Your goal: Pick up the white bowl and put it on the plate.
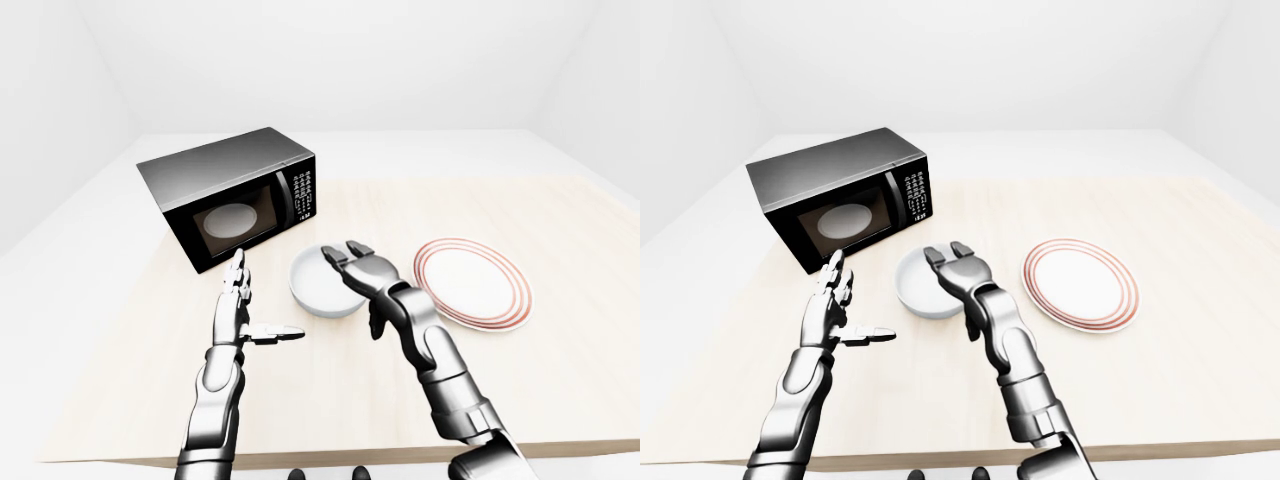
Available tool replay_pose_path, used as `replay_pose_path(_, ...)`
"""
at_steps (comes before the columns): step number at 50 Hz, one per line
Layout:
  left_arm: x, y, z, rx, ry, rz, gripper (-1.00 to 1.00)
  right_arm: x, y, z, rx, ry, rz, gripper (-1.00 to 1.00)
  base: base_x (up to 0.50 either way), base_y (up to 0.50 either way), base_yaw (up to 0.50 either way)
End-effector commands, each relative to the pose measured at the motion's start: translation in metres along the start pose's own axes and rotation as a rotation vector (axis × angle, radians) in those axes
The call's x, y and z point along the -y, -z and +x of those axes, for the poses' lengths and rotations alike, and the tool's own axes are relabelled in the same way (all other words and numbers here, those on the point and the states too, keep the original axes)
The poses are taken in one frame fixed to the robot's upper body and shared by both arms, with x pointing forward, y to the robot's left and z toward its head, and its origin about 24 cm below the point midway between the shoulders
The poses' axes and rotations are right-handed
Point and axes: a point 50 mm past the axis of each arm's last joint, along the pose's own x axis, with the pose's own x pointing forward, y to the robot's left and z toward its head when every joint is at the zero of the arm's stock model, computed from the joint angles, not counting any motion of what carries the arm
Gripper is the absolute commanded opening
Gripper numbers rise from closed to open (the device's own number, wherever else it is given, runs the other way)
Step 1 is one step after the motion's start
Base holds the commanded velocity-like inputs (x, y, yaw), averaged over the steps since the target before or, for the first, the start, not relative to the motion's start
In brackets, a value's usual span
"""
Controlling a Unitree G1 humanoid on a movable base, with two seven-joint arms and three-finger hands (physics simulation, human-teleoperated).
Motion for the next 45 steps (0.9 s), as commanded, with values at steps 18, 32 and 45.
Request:
replay_pose_path(18, 0.0, 0.0, 0.0, 0.002, 0.001, 0.0, 1.0, -0.024, -0.002, -0.002, -0.003, -0.124, 0.005, 1.0, 0.0, 0.0, 0.0)
replay_pose_path(32, 0.0, -0.002, -0.001, 0.003, 0.002, -0.002, 1.0, -0.021, -0.001, -0.003, -0.001, -0.169, 0.005, 1.0, 0.0, 0.0, 0.0)
replay_pose_path(45, 0.001, -0.001, -0.001, 0.002, 0.002, -0.001, 1.0, -0.017, -0.001, 0.004, 0.0, -0.179, -0.002, 1.0, 0.0, 0.0, 0.0)
